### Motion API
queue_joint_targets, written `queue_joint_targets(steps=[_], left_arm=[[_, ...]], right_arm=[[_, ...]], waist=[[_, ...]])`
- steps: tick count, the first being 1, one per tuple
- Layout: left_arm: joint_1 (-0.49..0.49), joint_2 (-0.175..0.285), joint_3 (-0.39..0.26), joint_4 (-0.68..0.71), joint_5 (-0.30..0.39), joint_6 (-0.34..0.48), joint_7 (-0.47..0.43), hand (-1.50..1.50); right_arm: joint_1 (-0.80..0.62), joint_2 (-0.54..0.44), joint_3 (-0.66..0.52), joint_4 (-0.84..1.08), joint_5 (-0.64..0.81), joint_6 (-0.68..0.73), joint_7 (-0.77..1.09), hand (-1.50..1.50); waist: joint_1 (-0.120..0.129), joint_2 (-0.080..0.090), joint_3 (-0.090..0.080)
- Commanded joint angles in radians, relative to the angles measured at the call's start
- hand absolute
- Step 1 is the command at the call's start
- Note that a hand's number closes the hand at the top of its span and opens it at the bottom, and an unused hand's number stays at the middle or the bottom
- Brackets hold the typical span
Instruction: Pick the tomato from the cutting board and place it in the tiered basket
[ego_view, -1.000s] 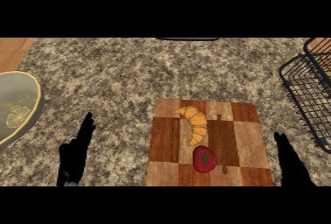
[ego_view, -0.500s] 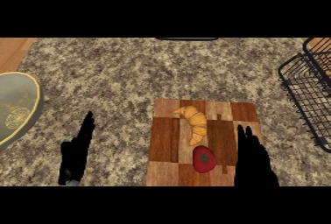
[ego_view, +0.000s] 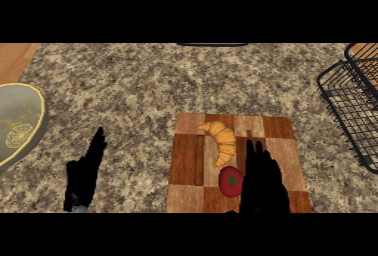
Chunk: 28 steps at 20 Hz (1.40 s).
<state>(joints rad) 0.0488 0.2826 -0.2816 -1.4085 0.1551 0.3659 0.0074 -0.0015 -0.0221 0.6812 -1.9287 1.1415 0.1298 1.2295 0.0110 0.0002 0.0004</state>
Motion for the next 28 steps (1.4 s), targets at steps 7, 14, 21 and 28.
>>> queue_joint_targets(steps=[7, 14, 21, 28], left_arm=[[-0.029, -0.015, 0.011, 0.009, 0.0, -0.004, 0.033, 0.0], [-0.014, -0.026, 0.022, 0.057, -0.006, -0.021, -0.015, 0.0], [-0.015, -0.033, 0.037, 0.079, -0.01, -0.027, -0.041, 0.0], [0.068, -0.02, 0.031, -0.007, -0.008, -0.036, -0.031, 0.0]], right_arm=[[-0.091, 0.021, -0.102, 0.114, -0.14, 0.128, 0.24, -1.5], [-0.133, 0.021, -0.115, 0.149, -0.185, 0.116, 0.257, -1.5], [-0.11, 0.021, -0.087, 0.232, -0.24, 0.057, 0.254, -1.5], [-0.07, 0.021, -0.155, 0.237, -0.254, 0.073, 0.196, -1.5]], waist=[[-0.004, 0.003, -0.001], [-0.008, 0.002, -0.002], [-0.007, 0.003, -0.002], [-0.004, -0.001, -0.001]])
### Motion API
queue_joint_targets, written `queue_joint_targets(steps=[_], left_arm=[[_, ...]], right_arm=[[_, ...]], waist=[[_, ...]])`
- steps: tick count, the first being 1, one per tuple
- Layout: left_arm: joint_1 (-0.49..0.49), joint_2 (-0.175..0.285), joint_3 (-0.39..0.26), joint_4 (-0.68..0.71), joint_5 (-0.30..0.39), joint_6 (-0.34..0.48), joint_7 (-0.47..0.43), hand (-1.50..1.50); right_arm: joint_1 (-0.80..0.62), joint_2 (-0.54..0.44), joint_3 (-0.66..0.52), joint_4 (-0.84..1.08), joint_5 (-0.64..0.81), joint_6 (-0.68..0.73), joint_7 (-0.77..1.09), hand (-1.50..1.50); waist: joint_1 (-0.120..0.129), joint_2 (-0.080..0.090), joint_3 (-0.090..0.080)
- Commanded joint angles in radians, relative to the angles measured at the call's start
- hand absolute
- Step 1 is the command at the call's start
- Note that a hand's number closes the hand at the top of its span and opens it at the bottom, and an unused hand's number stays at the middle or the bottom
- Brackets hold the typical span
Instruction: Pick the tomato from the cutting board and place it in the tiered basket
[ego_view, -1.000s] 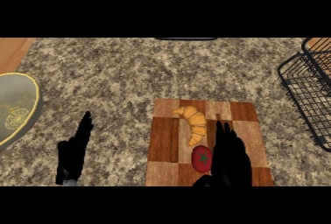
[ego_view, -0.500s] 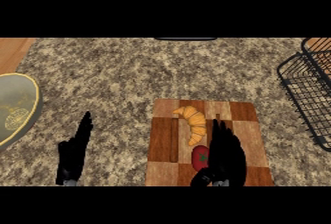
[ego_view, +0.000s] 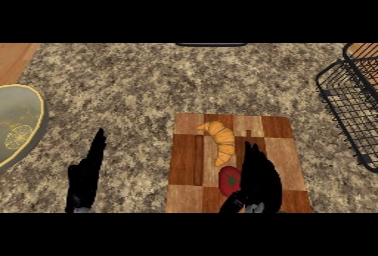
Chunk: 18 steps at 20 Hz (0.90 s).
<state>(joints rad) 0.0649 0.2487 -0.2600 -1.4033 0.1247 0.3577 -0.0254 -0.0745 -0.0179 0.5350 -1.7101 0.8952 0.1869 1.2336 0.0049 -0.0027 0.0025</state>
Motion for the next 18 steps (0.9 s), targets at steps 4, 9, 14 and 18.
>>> queue_joint_targets(steps=[4, 9, 14, 18], left_arm=[[0.044, 0.014, 0.003, -0.053, 0.007, -0.018, 0.045, 0.0], [-0.033, -0.022, 0.027, 0.084, -0.008, -0.033, -0.005, 0.0], [-0.037, -0.033, 0.007, -0.006, -0.044, 0.001, 0.105, 0.0], [-0.015, -0.021, 0.054, 0.066, -0.016, -0.042, -0.002, 0.0]], right_arm=[[0.001, 0.017, -0.007, 0.081, -0.011, -0.034, 0.172, -1.5], [-0.046, 0.017, -0.004, 0.11, -0.008, -0.046, 0.143, 1.5], [-0.107, 0.017, 0.034, 0.183, 0.0, -0.075, 0.1, 1.5], [-0.042, -0.035, -0.054, 0.193, 0.087, -0.086, -0.006, 1.5]], waist=[[0.004, 0.002, -0.002], [-0.004, 0.004, -0.003], [0.001, 0.003, -0.002], [-0.008, 0.004, -0.003]])
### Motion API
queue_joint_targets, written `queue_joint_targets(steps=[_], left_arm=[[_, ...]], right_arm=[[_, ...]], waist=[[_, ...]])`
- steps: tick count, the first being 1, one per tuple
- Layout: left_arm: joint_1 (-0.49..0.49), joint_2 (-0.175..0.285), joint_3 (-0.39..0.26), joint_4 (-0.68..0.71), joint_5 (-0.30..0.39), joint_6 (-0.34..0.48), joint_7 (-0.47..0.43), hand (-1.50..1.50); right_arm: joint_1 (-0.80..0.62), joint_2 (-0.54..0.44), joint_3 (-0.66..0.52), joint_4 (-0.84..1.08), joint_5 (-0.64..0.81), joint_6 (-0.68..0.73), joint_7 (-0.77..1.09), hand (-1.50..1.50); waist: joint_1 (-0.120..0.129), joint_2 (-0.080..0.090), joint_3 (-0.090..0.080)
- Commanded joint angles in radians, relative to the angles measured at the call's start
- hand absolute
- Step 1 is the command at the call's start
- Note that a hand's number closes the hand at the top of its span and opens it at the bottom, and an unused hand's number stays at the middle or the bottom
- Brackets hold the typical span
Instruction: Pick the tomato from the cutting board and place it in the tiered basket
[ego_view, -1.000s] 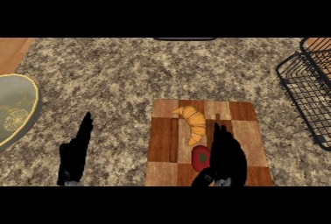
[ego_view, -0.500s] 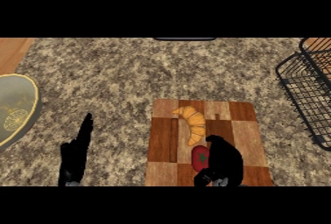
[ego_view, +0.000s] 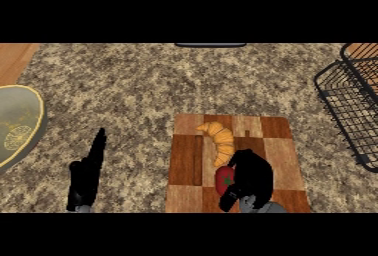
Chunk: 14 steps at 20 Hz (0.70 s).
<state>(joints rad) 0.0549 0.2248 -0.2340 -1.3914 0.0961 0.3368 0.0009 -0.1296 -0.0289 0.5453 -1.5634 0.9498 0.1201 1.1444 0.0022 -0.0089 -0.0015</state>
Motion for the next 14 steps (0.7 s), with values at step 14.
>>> queue_joint_targets(steps=[14], left_arm=[[0.026, 0.029, 0.037, -0.039, 0.017, -0.012, 0.043, 0.0]], right_arm=[[0.313, -0.231, -0.681, -0.345, -0.037, -0.194, 0.038, 1.5]], waist=[[-0.036, 0.002, 0.001]])
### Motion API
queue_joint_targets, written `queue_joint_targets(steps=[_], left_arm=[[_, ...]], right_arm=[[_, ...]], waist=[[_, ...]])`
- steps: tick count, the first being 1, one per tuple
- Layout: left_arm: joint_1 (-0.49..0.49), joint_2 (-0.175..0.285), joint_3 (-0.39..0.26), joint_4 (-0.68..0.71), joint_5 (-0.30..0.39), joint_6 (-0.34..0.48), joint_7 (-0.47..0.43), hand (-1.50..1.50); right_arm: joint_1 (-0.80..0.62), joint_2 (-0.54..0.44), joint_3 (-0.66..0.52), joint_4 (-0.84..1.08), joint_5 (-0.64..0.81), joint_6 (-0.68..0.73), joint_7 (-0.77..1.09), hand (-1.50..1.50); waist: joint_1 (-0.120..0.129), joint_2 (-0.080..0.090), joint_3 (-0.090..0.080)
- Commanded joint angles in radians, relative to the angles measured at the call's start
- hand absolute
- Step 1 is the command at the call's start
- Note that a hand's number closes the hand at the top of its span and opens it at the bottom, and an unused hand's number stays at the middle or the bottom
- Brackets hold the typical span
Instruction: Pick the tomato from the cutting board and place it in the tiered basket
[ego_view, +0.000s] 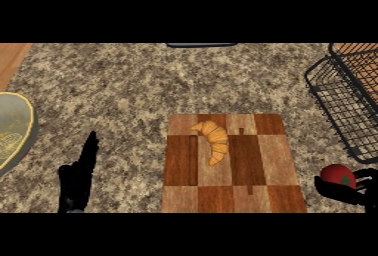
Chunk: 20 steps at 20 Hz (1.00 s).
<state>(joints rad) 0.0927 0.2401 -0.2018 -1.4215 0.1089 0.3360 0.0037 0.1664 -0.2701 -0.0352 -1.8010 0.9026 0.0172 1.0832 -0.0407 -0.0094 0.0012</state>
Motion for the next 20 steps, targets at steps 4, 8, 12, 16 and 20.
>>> queue_joint_targets(steps=[4, 8, 12, 16, 20], left_arm=[[-0.003, 0.003, 0.012, 0.025, 0.007, -0.012, 0.013, 0.0], [-0.027, -0.009, 0.012, 0.045, 0.006, -0.016, 0.01, 0.0], [-0.022, 0.002, 0.002, 0.012, -0.007, -0.029, 0.018, 0.0], [-0.004, 0.008, 0.011, 0.039, -0.011, -0.046, -0.019, 0.0], [-0.03, -0.041, -0.019, 0.053, -0.029, -0.027, -0.005, 0.0]], right_arm=[[0.016, 0.028, -0.178, -0.367, 0.039, -0.072, 0.14, 1.5], [-0.034, -0.013, -0.237, -0.602, 0.112, 0.04, 0.197, 1.5], [-0.063, -0.107, -0.28, -0.748, 0.165, 0.237, 0.244, 1.5], [-0.19, -0.173, -0.318, -0.728, 0.12, 0.359, 0.29, 1.5], [-0.372, -0.272, -0.415, -0.589, 0.059, 0.439, 0.275, 1.5]], waist=[[-0.003, -0.001, -0.005], [0.004, 0.002, -0.007], [0.027, 0.007, -0.005], [0.035, 0.007, -0.005], [0.038, 0.007, -0.005]])
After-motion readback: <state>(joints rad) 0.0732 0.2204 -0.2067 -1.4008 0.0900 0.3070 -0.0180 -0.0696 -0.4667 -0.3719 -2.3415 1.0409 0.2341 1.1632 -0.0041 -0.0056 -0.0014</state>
